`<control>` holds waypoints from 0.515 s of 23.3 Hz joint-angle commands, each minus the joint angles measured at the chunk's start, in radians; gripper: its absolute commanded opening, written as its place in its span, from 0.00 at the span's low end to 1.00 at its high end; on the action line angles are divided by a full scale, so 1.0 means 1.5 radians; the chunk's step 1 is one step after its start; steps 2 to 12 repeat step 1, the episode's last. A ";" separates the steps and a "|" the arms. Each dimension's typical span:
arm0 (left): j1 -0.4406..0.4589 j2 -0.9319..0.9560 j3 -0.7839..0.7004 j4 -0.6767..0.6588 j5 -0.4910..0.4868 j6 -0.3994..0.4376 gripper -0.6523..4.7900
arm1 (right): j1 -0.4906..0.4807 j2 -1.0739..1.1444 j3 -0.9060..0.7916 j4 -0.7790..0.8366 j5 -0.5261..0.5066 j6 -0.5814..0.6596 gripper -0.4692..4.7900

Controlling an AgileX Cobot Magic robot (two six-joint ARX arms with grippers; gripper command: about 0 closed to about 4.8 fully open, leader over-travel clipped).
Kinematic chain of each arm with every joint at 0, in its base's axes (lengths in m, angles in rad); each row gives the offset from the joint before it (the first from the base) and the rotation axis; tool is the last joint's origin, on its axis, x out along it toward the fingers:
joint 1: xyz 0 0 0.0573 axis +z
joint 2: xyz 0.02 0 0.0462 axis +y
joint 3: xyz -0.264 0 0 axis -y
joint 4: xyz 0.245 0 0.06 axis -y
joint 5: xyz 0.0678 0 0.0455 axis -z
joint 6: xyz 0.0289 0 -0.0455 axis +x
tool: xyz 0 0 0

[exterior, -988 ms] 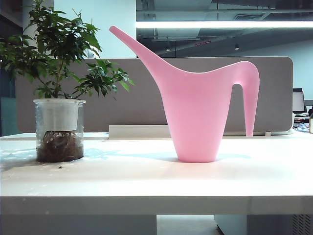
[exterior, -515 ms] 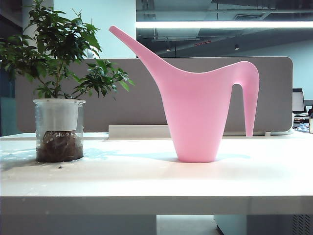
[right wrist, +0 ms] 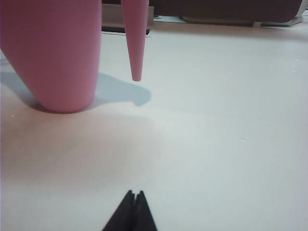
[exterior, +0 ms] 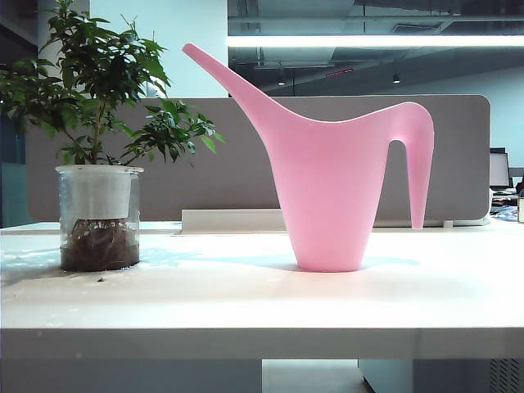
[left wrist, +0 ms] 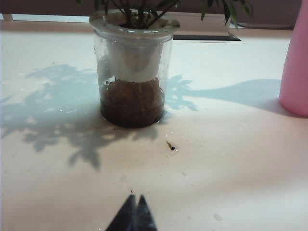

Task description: Pick up the watering can from the table, water the potted plant, and put the can back.

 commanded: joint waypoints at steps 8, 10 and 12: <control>-0.001 0.001 0.001 -0.001 0.001 0.002 0.11 | 0.000 -0.001 -0.005 0.006 -0.001 0.001 0.08; -0.001 0.001 0.001 -0.001 0.001 0.002 0.11 | 0.000 -0.001 -0.005 0.006 -0.001 0.001 0.08; -0.001 0.001 0.001 -0.001 0.001 0.002 0.11 | 0.000 -0.001 -0.005 0.006 -0.001 0.001 0.08</control>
